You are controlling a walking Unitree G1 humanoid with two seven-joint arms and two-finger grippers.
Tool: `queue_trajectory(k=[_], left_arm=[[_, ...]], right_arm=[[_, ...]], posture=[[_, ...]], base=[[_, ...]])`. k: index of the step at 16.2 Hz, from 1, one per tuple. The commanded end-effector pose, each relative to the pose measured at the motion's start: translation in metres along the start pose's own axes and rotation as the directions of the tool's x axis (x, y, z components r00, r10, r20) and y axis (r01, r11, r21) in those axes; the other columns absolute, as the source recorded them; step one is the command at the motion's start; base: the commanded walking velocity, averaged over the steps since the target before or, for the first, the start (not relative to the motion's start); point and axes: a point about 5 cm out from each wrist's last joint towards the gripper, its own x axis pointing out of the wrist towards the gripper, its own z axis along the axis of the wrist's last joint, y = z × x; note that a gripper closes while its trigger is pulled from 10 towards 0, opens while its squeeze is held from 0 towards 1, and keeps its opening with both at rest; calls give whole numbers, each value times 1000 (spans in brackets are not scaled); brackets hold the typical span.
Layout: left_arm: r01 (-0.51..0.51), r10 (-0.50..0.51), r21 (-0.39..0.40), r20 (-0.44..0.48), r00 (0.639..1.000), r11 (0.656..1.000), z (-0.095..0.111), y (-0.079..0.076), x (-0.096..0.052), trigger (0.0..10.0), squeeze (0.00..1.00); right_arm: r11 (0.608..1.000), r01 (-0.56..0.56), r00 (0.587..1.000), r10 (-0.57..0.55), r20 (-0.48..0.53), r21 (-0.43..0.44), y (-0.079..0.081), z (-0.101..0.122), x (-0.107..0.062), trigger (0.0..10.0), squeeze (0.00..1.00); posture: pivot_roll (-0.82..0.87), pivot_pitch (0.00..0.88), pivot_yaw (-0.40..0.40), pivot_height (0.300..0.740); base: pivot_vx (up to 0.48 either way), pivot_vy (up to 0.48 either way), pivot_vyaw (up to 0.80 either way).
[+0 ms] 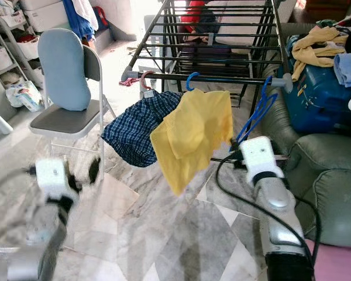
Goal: Hang hanger
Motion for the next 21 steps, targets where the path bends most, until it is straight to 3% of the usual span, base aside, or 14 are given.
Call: queue_trajectory(k=[1,6,8,9,10,12,14,21], left_arm=[[-30,30,2,4,1000,1000,0,2,-1,10000,0],[-18,18,-40,11,1000,999,0,-16,8,10000,0],[-46,47,-32,23,999,998,5,-10,8,10000,0],[-37,38,-24,25,999,999,7,-10,7,10000,0],[-18,18,-16,25,1000,1000,8,-12,5,10000,0],[30,-30,8,23,999,1000,7,-18,3,10000,0],[-13,14,-32,18,1000,999,7,-15,1,10000,0],[9,-10,-54,-6,1000,999,4,-28,0,10000,0]], right_arm=[[998,-39,999,40,13,-47,4,3,-1,10000,0],[995,-72,997,72,2,-69,10,5,4,10000,0],[985,-132,991,135,21,-108,25,9,2,10000,0],[974,-144,987,154,44,-173,29,14,0,10000,0],[974,-141,987,153,52,-176,30,14,-1,10000,0],[989,-117,993,119,18,-89,34,2,-5,10000,0],[983,-161,986,165,29,-89,44,3,-11,10000,0],[982,-172,984,175,39,-73,46,7,-6,10000,0]], posture=[[-57,0,-13,740],[-55,0,-57,740],[-57,0,-19,740],[-56,0,2,740],[-53,0,7,740],[-41,0,-7,740],[-35,0,-28,740],[-41,0,-10,740]], base=[[0,0,0],[0,0,113],[0,0,0],[0,0,800],[0,0,800],[0,0,800],[0,0,800],[0,0,800]])
